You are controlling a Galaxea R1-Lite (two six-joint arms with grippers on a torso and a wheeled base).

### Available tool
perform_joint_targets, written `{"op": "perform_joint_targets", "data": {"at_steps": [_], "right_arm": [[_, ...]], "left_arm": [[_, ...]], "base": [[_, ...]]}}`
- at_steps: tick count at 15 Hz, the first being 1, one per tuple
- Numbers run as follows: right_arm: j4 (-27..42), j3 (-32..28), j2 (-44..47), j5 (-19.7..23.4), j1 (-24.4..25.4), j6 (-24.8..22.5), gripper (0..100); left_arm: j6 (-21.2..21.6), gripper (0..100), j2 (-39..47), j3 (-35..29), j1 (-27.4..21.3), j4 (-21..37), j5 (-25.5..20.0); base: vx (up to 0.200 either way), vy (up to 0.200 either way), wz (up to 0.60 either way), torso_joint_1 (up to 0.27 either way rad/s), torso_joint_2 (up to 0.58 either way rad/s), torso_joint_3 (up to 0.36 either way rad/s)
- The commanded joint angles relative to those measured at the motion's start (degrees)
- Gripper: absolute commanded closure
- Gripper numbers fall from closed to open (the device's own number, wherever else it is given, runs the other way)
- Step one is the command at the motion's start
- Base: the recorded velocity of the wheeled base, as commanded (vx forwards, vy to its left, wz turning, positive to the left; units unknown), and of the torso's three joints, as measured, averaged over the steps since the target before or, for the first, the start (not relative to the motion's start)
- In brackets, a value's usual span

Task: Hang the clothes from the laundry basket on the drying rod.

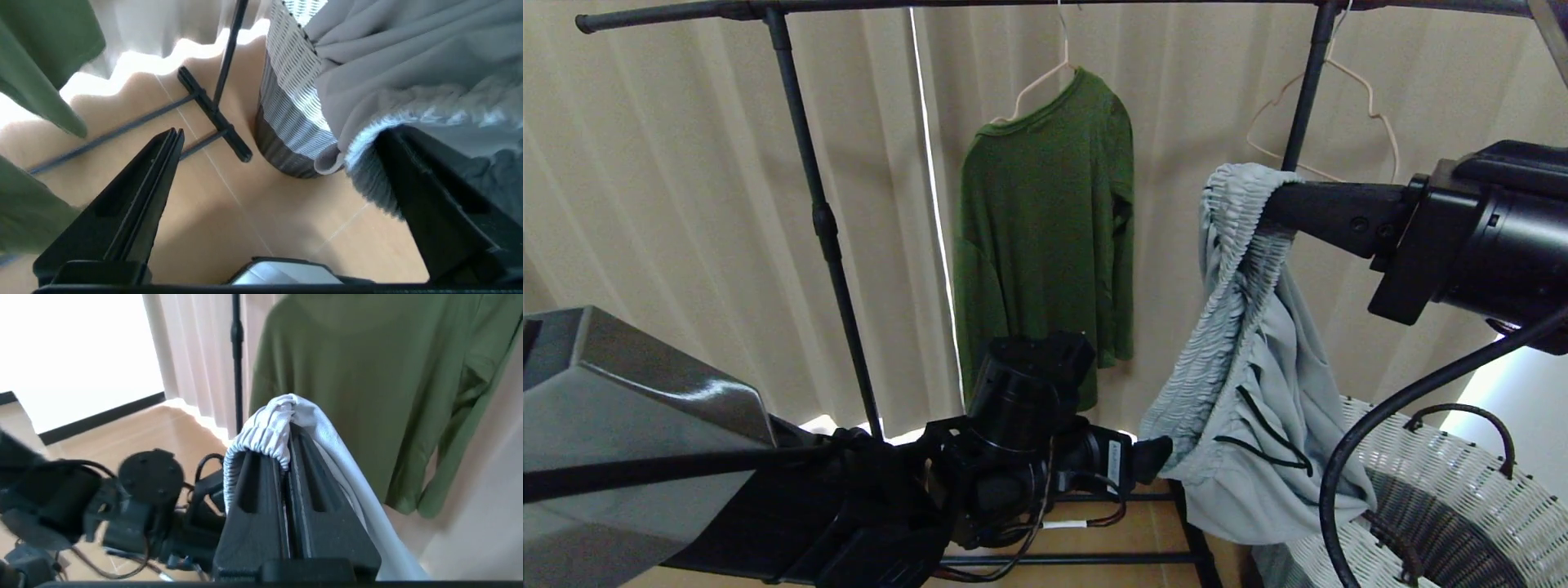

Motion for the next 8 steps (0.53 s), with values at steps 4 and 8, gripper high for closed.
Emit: {"op": "perform_joint_targets", "data": {"at_steps": [4, 8], "right_arm": [[0.1, -0.2, -0.3, 0.0, -2.3, 0.0, 100], [0.6, 0.0, 1.2, 0.0, -6.1, 0.2, 100]], "left_arm": [[1.6, 100, -0.1, 2.6, -0.1, -0.3, 0.8], [14.9, 100, -6.2, 19.5, 1.2, -16.9, 1.4]], "base": [[0.0, 0.0, 0.0, 0.0, 0.0, 0.0], [0.0, 0.0, 0.0, 0.0, 0.0, 0.0]]}}
